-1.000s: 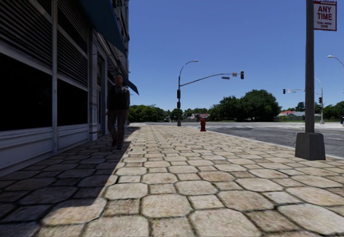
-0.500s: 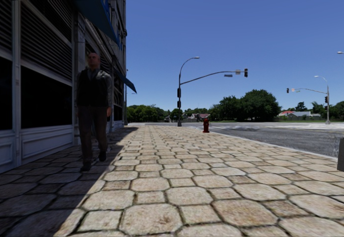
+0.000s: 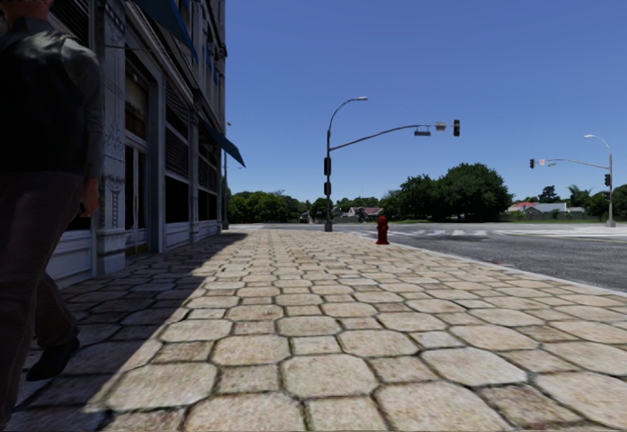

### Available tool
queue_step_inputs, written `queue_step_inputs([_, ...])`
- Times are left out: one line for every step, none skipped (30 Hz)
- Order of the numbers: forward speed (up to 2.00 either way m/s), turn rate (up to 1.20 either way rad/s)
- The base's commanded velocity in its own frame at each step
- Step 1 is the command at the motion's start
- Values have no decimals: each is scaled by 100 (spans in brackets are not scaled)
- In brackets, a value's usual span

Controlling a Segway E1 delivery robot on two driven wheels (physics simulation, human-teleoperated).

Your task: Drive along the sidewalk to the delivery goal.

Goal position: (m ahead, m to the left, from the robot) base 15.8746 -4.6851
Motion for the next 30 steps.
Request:
queue_step_inputs([200, 0])
queue_step_inputs([200, 0])
queue_step_inputs([200, 0])
queue_step_inputs([200, 0])
queue_step_inputs([200, 0])
queue_step_inputs([200, 0])
queue_step_inputs([200, 0])
queue_step_inputs([200, 0])
queue_step_inputs([200, 0])
queue_step_inputs([200, 0])
queue_step_inputs([200, 0])
queue_step_inputs([200, 0])
queue_step_inputs([200, 0])
queue_step_inputs([200, 0])
queue_step_inputs([200, 0])
queue_step_inputs([200, 0])
queue_step_inputs([200, 0])
queue_step_inputs([200, 0])
queue_step_inputs([200, 0])
queue_step_inputs([200, 0])
queue_step_inputs([200, 0])
queue_step_inputs([200, 0])
queue_step_inputs([200, 0])
queue_step_inputs([200, 0])
queue_step_inputs([200, 0])
queue_step_inputs([200, 0])
queue_step_inputs([200, 0])
queue_step_inputs([200, 0])
queue_step_inputs([200, 0])
queue_step_inputs([200, 0])
